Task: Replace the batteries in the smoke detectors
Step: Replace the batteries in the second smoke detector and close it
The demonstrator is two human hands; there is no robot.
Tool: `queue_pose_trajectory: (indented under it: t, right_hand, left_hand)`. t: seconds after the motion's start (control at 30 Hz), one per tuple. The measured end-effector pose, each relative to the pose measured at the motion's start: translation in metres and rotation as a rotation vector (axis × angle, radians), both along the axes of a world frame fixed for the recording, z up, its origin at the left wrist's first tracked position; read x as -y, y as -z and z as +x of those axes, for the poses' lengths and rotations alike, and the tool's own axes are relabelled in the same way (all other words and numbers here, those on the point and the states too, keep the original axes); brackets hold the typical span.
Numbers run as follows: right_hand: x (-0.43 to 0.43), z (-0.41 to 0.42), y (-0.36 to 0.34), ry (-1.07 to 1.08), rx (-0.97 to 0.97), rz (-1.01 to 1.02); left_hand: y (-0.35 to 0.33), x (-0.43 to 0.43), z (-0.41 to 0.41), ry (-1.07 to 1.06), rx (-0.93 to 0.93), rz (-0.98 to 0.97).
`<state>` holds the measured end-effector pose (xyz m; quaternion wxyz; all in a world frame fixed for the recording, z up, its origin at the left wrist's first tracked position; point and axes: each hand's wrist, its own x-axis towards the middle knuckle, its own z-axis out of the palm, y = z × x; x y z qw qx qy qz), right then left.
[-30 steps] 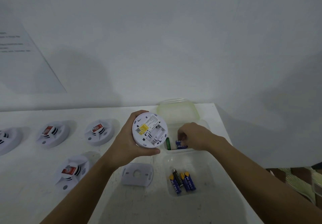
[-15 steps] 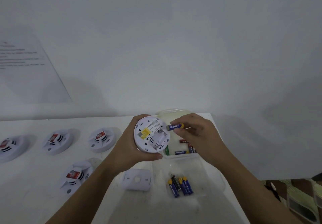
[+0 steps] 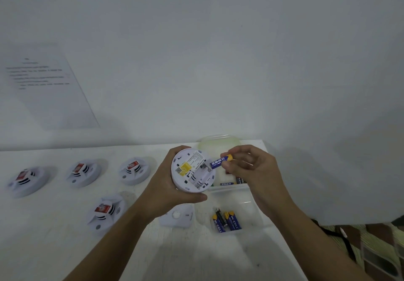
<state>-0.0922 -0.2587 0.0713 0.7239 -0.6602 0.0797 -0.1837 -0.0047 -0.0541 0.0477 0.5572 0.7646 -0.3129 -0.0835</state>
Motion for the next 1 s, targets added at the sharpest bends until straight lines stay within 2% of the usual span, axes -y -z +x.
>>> queue_pose_trajectory:
  t: [0.23, 0.37, 0.47, 0.9, 1.0]
  right_hand:
    - [-0.006, 0.003, 0.006, 0.054, 0.007, -0.124]
    - [-0.014, 0.009, 0.017, 0.105, 0.015, -0.331]
    - [-0.016, 0.010, 0.019, 0.138, 0.007, -0.414]
    - [-0.015, 0.019, 0.030, 0.058, 0.007, -0.368]
    - [-0.016, 0.020, 0.036, 0.057, 0.068, -0.471]
  left_hand:
    - [0.001, -0.001, -0.005, -0.011, 0.009, -0.025]
    - [0.003, 0.003, -0.006, -0.025, 0.024, -0.019]
    - [0.004, 0.004, -0.004, -0.039, 0.046, -0.017]
    - [0.003, 0.008, 0.009, -0.009, 0.133, 0.052]
    - [0.004, 0.007, 0.012, -0.008, 0.132, 0.055]
